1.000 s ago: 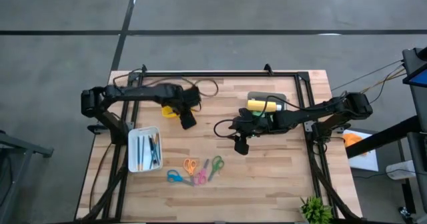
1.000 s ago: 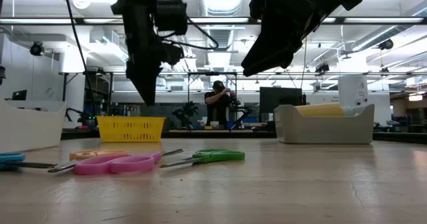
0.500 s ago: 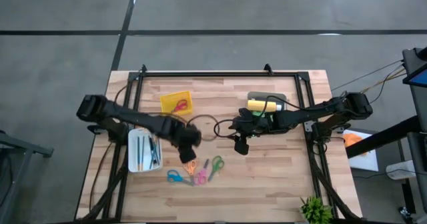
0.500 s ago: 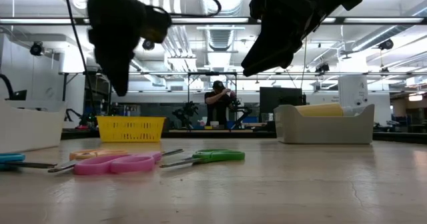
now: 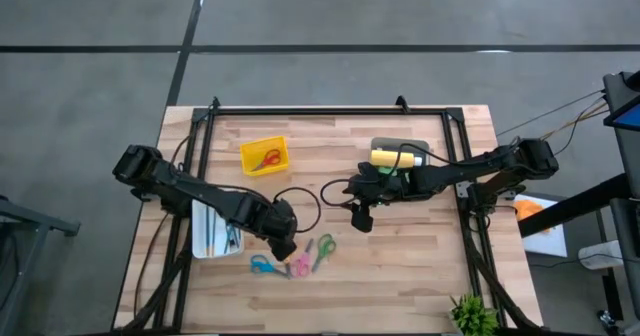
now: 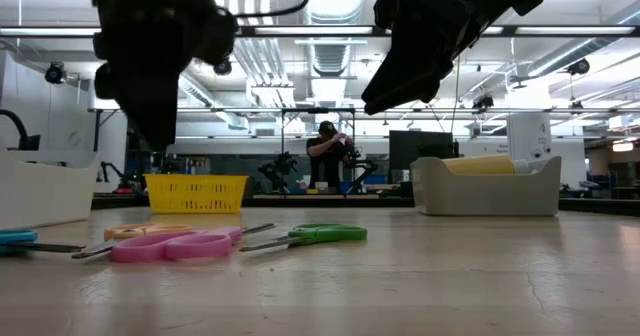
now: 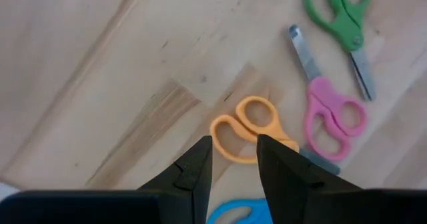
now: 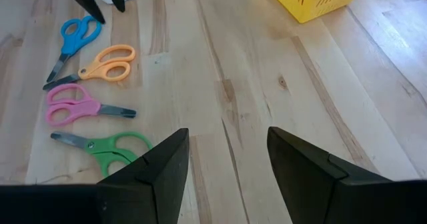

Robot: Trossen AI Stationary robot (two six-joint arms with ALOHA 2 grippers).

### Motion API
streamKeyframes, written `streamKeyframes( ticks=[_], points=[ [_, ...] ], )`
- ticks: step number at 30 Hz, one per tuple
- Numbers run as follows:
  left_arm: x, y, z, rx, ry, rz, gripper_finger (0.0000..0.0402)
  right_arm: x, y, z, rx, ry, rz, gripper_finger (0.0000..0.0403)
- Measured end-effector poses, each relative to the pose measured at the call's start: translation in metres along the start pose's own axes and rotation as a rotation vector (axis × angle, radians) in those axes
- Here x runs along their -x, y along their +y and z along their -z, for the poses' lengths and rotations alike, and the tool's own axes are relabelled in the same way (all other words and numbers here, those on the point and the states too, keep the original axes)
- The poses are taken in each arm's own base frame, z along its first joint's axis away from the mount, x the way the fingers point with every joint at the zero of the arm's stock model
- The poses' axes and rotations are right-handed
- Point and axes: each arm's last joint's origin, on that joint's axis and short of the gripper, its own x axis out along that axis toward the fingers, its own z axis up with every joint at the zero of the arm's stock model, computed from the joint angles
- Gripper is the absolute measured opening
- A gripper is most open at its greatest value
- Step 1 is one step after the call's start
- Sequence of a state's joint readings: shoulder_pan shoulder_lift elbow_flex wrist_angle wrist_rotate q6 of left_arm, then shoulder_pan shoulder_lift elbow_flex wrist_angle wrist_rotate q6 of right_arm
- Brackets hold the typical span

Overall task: Pick & Place Paint Supplies
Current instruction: Put the yellow scissors into the yellow bin

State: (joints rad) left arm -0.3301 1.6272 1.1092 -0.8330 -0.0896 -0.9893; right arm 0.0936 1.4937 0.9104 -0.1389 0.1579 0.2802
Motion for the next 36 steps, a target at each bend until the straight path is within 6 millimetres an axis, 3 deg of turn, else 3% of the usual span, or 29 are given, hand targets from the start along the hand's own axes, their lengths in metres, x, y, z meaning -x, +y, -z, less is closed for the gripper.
streamKeyframes(
  ticks=[14, 24, 36],
  points=[
    [-0.036, 0.021, 0.01, 0.148, 0.054, 0.03, 0.0121, 0.0, 0.0, 0.0, 0.0, 0.0, 0.0, 0.0201],
    [-0.066, 0.011, 0.01, 0.14, 0.168, 0.034, 0.0121, 0.0, 0.0, 0.0, 0.0, 0.0, 0.0, 0.0201],
    [-0.068, 0.011, 0.007, 0.124, 0.18, 0.019, 0.0121, 0.0, 0.0, 0.0, 0.0, -0.001, 0.0, 0.0201]
  ],
)
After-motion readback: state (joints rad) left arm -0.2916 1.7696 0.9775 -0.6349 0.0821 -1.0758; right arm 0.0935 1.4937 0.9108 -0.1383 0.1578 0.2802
